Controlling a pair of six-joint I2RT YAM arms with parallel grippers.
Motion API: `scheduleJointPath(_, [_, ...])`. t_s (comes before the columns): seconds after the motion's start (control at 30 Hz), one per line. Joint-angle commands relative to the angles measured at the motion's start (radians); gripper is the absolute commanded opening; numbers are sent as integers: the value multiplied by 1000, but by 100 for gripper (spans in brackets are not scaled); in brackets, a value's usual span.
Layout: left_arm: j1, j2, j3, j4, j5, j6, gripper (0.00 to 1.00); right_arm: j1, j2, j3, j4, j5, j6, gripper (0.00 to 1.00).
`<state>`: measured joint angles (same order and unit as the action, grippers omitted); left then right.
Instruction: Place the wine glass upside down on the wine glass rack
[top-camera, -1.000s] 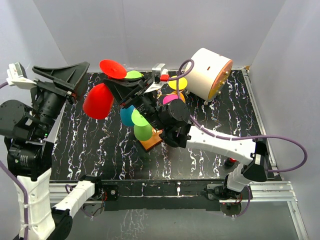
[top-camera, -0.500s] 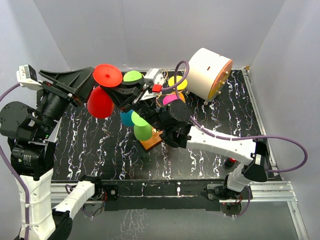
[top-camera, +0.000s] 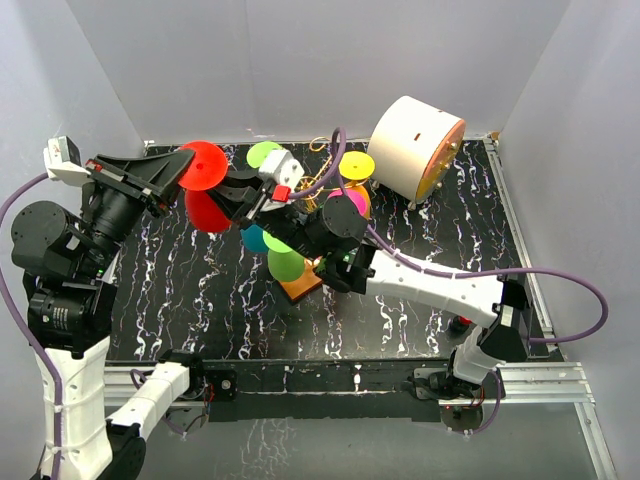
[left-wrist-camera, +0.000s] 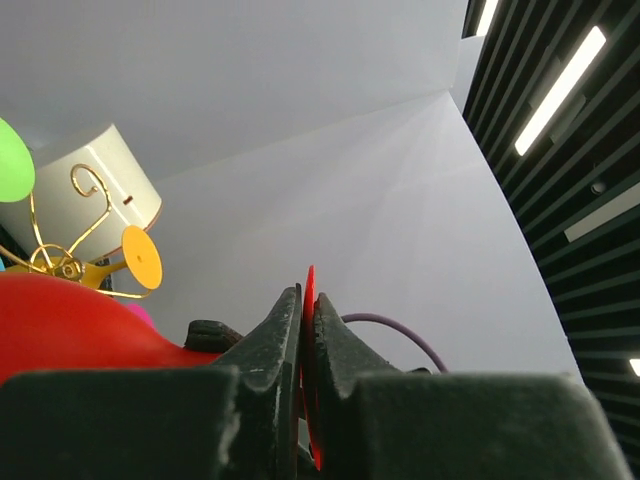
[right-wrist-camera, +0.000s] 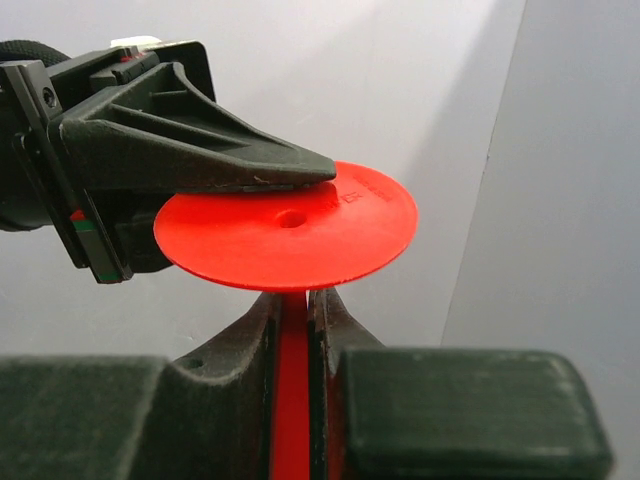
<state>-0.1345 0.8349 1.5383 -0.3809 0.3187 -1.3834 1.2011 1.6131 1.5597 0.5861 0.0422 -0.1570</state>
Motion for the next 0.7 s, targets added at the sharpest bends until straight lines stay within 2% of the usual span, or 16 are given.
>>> scheduleJointPath(0.0, [-7,-13,10,13,0,15,0,7,0,53,29,-29,-7,0])
scheduleJointPath(0.1, [-6,-12,25,-8,-23,29,0,6,-7,44,51,-14,26,0])
scheduleJointPath(0.13, [-7,-13,28,-10,-31,34,0,6,-11,38,59,-9,37,4])
scheduleJointPath(0.2, [-7,-14,33,-7,-53,44,0,6,-23,31,64,-6,58,21])
scheduleJointPath(0.3, [-7,-14,52,-6,-92,69,0,6,-41,28,42,11,92,52])
scheduleJointPath(0.37, [-7,-6,74,-6,-113,89,0,6,-58,39,-19,37,121,63])
scheduleJointPath(0.5, [-7,10,127,-23,-165,145,0,6,-134,-15,-73,65,198,70])
scheduleJointPath(0.67, [-7,33,165,-33,-213,212,0,7,-213,-32,-191,83,305,71])
